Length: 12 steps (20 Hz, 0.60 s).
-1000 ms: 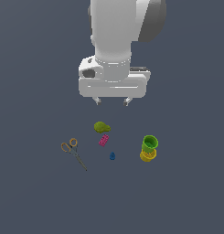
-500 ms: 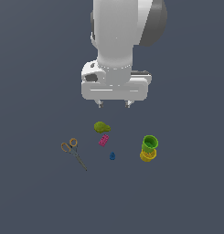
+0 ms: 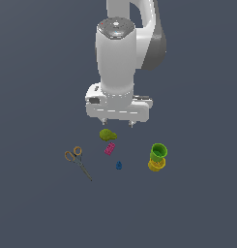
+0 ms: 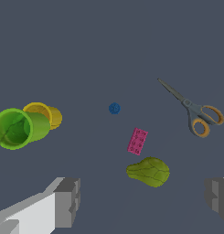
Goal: Pick up a designated object from a clutter of objects.
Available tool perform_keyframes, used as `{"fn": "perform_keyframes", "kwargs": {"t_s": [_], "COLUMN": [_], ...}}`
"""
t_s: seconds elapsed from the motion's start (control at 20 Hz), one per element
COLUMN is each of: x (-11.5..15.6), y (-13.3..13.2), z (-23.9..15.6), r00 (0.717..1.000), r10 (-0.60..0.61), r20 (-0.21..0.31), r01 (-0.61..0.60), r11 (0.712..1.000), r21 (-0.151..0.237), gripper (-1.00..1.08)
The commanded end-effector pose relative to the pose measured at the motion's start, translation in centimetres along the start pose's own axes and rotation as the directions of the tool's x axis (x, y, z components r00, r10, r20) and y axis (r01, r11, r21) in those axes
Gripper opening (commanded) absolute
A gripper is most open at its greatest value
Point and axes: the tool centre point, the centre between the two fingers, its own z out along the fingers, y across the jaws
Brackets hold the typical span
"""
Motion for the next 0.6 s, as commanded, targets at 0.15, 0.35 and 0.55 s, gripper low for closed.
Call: {"fn": "perform_keyframes", "kwargs": {"t_s": [0.15, 0.35, 0.55], "x": [0.3, 0.2, -0.3], "y": [1.1, 2.1, 3.1], "z": [5.3, 9.7, 13.4], "r00": [0.995, 0.983, 0.968], "r10": [0.098, 0.182, 0.252], "r20": [0.002, 0.002, 0.001], "r01": [-0.098, -0.182, -0.252], "r11": [0.995, 0.983, 0.968], "r21": [0.001, 0.000, -0.003], "gripper": [1.00, 1.00, 1.00]}}
